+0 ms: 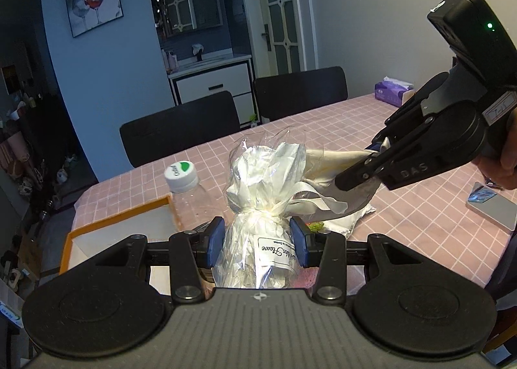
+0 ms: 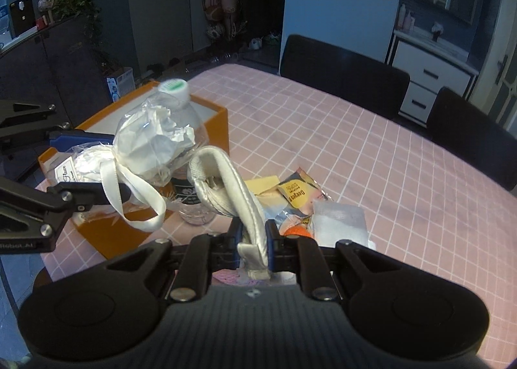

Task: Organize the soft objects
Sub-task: 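Grasp the plastic-wrapped white bundle with the left tool while the right tool grasps the white cloth bag, then carry both white items over the box and release them inside with both tools, then move both tools back to the table toward the crocheted items, then grasp the pink crocheted item with the left tool while the right tool grasps the orange crocheted fruit, then carry both crocheted items over the box and open both tools inside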

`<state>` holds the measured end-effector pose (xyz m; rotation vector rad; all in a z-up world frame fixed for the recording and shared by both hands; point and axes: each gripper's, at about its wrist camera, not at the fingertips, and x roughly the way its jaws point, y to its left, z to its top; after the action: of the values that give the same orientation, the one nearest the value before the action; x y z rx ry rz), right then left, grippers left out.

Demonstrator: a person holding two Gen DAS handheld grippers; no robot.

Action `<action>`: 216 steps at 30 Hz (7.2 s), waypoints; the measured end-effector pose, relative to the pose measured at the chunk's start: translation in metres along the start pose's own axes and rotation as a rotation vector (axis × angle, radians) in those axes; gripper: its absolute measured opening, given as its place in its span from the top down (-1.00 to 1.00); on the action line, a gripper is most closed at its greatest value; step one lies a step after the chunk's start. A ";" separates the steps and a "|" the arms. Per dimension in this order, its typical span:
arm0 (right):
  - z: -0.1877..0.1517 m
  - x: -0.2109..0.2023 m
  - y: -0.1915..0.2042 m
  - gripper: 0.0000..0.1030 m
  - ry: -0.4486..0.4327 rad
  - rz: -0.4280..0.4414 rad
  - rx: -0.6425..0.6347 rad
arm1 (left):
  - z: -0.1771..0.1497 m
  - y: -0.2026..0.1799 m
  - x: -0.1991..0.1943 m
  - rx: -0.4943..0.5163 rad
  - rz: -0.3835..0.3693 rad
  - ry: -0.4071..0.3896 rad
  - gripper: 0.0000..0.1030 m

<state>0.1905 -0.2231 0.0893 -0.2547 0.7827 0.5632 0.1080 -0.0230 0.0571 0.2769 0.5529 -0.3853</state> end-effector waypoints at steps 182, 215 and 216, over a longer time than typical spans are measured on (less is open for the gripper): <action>-0.066 0.117 -0.020 0.20 0.025 -0.039 0.056 | -0.071 -0.036 0.099 -0.238 0.023 -0.030 0.60; 0.046 0.087 0.173 0.20 -0.142 0.097 -0.432 | -0.050 0.109 -0.017 -0.102 0.152 -0.072 0.60; 0.051 0.097 0.178 0.20 -0.126 0.089 -0.446 | -0.051 0.113 -0.009 -0.090 0.147 -0.059 0.60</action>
<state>0.1757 -0.0179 0.0520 -0.5912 0.5409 0.8289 0.1259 0.0985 0.0376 0.2173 0.4876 -0.2249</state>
